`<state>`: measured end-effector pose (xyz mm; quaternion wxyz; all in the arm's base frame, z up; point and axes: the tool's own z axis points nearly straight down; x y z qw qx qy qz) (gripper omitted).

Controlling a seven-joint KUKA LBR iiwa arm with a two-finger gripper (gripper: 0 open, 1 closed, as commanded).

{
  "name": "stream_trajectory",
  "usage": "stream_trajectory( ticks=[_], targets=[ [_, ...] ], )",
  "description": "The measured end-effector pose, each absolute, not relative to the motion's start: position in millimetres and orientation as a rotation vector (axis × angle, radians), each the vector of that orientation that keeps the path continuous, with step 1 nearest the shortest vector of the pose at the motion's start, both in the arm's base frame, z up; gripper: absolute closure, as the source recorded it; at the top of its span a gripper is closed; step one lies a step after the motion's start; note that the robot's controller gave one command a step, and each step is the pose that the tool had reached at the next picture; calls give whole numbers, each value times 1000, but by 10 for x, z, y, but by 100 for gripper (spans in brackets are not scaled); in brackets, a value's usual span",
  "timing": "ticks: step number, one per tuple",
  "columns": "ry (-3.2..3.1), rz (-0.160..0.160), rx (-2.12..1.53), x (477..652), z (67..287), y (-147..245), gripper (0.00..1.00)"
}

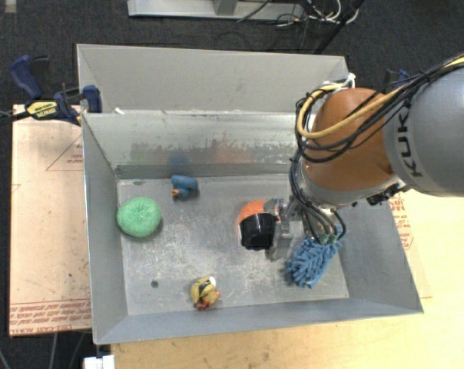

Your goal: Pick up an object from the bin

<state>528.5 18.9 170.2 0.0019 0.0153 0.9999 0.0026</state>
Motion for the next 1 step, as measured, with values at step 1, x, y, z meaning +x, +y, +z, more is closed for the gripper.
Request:
stream_trajectory(
  ticks=[1],
  targets=[
    [3141,9,71,5318,2277,188,100]
  ],
)
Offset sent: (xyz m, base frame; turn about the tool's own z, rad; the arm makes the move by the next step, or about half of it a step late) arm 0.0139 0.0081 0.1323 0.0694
